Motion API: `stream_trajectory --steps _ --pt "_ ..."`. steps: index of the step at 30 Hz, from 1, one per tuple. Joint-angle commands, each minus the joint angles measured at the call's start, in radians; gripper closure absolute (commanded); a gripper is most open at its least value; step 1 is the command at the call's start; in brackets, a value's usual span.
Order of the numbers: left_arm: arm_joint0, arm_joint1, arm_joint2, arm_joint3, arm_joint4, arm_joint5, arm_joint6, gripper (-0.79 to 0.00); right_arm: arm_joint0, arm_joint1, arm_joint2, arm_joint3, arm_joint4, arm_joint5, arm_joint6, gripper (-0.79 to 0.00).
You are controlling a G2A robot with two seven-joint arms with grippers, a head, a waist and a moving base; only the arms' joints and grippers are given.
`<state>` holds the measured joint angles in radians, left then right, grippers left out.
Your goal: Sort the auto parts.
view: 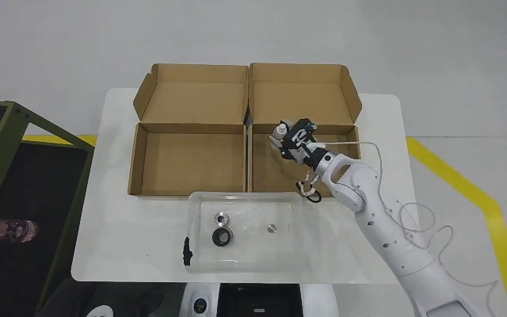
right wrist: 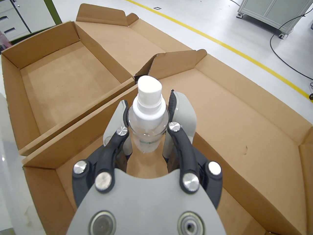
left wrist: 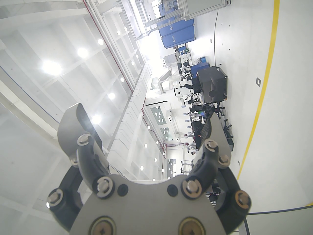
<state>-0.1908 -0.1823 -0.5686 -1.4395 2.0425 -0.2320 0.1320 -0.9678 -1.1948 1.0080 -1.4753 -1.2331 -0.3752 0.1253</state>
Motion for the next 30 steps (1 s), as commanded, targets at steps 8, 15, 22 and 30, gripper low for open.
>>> stream_trajectory --steps 8,15,22,30 --pt "0.0 0.0 0.0 0.0 0.0 0.0 0.0 -0.785 0.005 -0.014 -0.041 0.02 -0.044 0.016 0.003 -0.102" --pt "0.0 0.0 0.0 0.0 0.0 0.0 0.0 -0.785 0.012 -0.02 -0.045 0.055 -0.056 -0.003 -0.012 -0.24" --pt "0.0 0.0 0.0 0.0 0.0 0.0 0.0 -0.785 0.017 -0.024 -0.041 0.086 -0.058 -0.026 -0.036 -0.351" --pt "0.0 0.0 0.0 0.0 0.0 0.0 0.0 -0.785 -0.021 -0.012 0.004 0.0 -0.091 -0.061 -0.055 -0.785"
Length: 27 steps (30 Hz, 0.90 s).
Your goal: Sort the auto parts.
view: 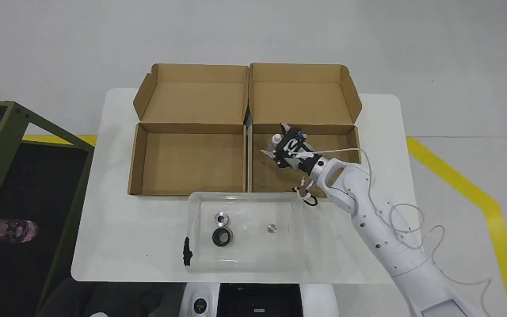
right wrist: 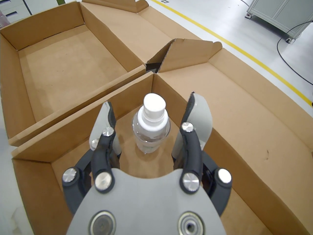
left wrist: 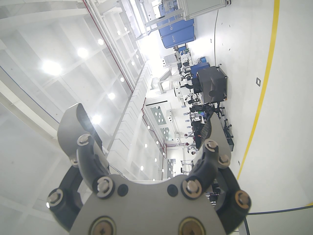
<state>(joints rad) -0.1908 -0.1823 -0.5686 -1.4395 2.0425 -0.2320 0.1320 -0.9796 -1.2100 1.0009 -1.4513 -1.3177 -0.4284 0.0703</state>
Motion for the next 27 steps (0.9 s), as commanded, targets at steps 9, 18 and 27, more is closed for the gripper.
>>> stream_trajectory --steps 9,18,27 --pt "0.0 0.0 0.0 0.0 0.0 0.0 0.0 -0.785 -0.105 0.035 0.11 -0.234 0.03 -0.132 0.14 -0.785" --pt "0.0 0.0 0.0 0.0 0.0 0.0 0.0 -0.785 -0.207 0.063 0.178 -0.415 0.131 -0.298 0.273 -0.785" --pt "0.0 0.0 0.0 0.0 0.0 0.0 0.0 -0.785 -0.297 0.086 0.187 -0.545 0.069 -0.399 0.375 -0.785"
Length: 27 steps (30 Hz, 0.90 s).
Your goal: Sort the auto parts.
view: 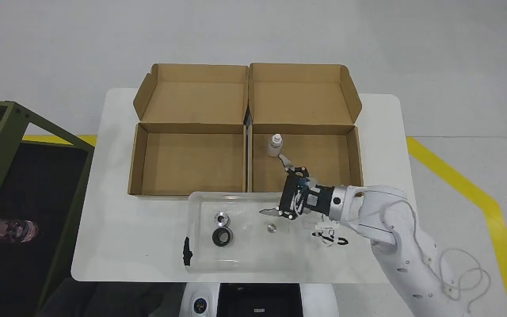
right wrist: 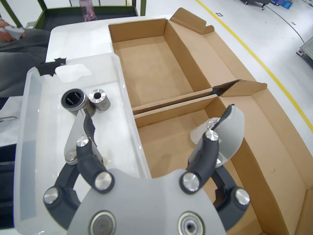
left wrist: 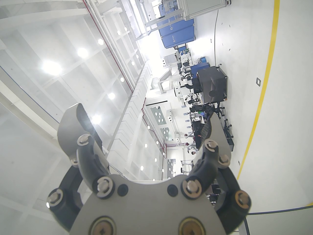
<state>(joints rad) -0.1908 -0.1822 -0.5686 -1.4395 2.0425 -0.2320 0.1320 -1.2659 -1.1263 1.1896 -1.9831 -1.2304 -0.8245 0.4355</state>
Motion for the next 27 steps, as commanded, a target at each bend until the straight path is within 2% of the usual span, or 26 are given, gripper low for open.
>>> stream_trajectory --steps 1,12,21,27 --pt "0.0 0.0 0.0 0.0 0.0 0.0 0.0 -0.785 -0.022 0.004 -0.004 -0.023 -0.028 -0.005 0.014 -0.785" --pt "0.0 0.0 0.0 0.0 0.0 0.0 0.0 -0.785 -0.104 0.014 -0.086 -0.065 -0.169 -0.015 0.022 -0.785" --pt "0.0 0.0 0.0 0.0 0.0 0.0 0.0 -0.785 -0.12 0.018 -0.154 -0.077 -0.307 -0.011 0.051 -0.785" --pt "0.0 0.0 0.0 0.0 0.0 0.0 0.0 -0.785 -0.123 0.022 -0.166 -0.064 -0.343 -0.003 0.072 -0.785"
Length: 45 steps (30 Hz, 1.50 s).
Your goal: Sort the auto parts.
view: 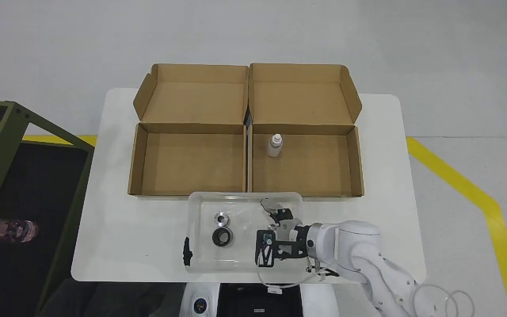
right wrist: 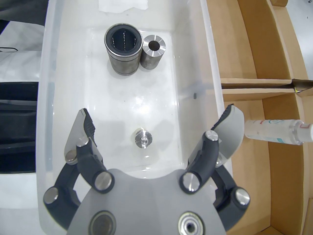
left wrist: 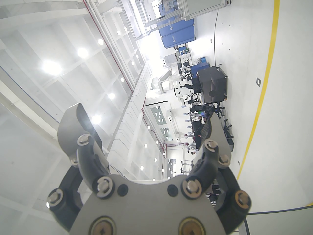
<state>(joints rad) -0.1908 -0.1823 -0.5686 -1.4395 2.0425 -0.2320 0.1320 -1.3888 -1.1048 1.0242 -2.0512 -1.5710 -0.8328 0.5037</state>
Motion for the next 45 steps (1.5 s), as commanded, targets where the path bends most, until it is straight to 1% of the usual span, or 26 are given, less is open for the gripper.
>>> stream_trajectory --steps 1,16,17,19,20,21,23,28,37,39,40,41,43,44,45 --pt "0.0 0.0 0.0 0.0 0.0 0.0 0.0 -0.785 0.001 0.001 -0.002 0.009 -0.008 0.008 0.01 -0.785" --pt "0.0 0.0 0.0 0.0 0.0 0.0 0.0 -0.785 0.019 0.002 -0.037 0.029 -0.06 0.023 0.071 -0.785" --pt "0.0 0.0 0.0 0.0 0.0 0.0 0.0 -0.785 0.019 0.003 -0.039 0.028 -0.067 0.023 0.077 -0.736" --pt "0.0 0.0 0.0 0.0 0.0 0.0 0.0 -0.785 0.019 0.003 -0.042 0.027 -0.075 0.023 0.083 -0.554" --pt "0.0 0.0 0.0 0.0 0.0 0.0 0.0 -0.785 0.02 0.004 -0.043 0.025 -0.081 0.022 0.087 -0.477" --pt "0.0 0.0 0.0 0.0 0.0 0.0 0.0 -0.785 0.019 0.004 -0.045 0.024 -0.085 0.023 0.089 -0.431" --pt "0.0 0.0 0.0 0.0 0.0 0.0 0.0 -0.785 0.02 0.005 -0.046 0.022 -0.09 0.024 0.092 -0.388" --pt "0.0 0.0 0.0 0.0 0.0 0.0 0.0 -0.785 0.02 0.006 -0.058 0.017 -0.117 0.018 0.109 -0.348" --pt "0.0 0.0 0.0 0.0 0.0 0.0 0.0 -0.785 0.028 0.004 -0.087 0.019 -0.161 0.028 0.147 -0.311" --pt "0.0 0.0 0.0 0.0 0.0 0.0 0.0 -0.785 0.03 0.004 -0.091 0.019 -0.167 0.031 0.154 -0.28" --pt "0.0 0.0 0.0 0.0 0.0 0.0 0.0 -0.785 0.031 0.004 -0.093 0.02 -0.168 0.03 0.156 -0.256" --pt "0.0 0.0 0.0 0.0 0.0 0.0 0.0 -0.785 0.032 0.004 -0.095 0.021 -0.17 0.028 0.159 -0.203" --pt "0.0 0.0 0.0 0.0 0.0 0.0 0.0 -0.785 0.034 0.003 -0.099 0.023 -0.171 0.027 0.163 -0.04" --pt "0.0 0.0 0.0 0.0 0.0 0.0 0.0 -0.785 0.035 0.003 -0.1 0.024 -0.171 0.027 0.164 0.0" --pt "0.0 0.0 0.0 0.0 0.0 0.0 0.0 -0.785 0.036 0.003 -0.102 0.025 -0.168 0.025 0.165 0.0"
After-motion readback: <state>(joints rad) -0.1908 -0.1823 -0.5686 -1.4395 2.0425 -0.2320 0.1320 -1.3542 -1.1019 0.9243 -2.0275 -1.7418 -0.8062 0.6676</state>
